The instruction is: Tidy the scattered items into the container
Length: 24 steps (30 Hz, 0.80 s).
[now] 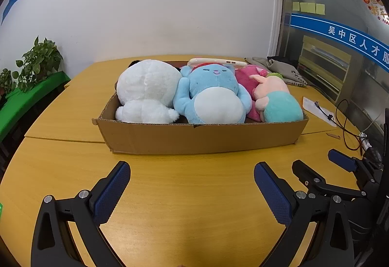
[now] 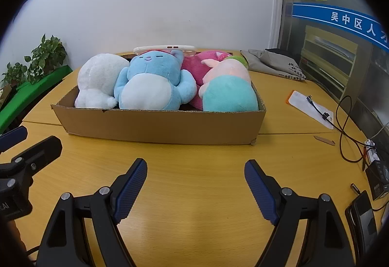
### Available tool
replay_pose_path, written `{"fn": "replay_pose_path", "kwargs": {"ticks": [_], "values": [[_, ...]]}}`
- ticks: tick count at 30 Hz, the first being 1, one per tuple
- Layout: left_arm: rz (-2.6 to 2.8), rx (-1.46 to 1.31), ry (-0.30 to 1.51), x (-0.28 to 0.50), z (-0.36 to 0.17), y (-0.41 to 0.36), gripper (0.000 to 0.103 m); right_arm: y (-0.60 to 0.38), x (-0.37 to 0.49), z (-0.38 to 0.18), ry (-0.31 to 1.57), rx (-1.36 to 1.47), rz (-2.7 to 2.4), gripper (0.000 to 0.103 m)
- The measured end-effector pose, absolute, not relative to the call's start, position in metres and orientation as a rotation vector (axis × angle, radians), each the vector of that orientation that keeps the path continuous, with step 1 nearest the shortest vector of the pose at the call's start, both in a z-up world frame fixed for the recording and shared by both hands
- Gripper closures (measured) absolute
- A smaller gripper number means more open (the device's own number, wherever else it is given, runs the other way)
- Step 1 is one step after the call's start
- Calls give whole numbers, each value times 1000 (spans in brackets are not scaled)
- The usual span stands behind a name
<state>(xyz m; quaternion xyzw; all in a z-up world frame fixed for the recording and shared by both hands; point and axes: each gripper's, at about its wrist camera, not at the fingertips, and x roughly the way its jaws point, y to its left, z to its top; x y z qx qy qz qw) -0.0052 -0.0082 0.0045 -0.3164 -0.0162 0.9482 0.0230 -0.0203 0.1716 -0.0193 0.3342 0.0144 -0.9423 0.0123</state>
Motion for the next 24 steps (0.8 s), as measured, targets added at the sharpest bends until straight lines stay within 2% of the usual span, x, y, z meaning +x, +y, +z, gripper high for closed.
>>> {"fn": "replay_pose_path", "kwargs": {"ticks": [6,10,14,19,22,24], "values": [[2896,-944,-15,-12,10,-30,0,173,-24,-18,64,1037,-2936,21],[2807,-924,93,-24,4,-63,0,181,-30,-19,75,1029,-2894,20],[2692,-1020,185,-40,-25,-107,0,208,-45,-32,81,1057,-2778,20],[2534,-1166,226,-52,-79,-162,0,263,-75,-62,217,1109,-2678,20],[2469,-1240,309,-58,-107,-179,0,290,-91,-84,271,1190,-2611,20],[2425,-1215,263,-62,-112,-192,0,299,-94,-93,303,1210,-2543,20]]}}
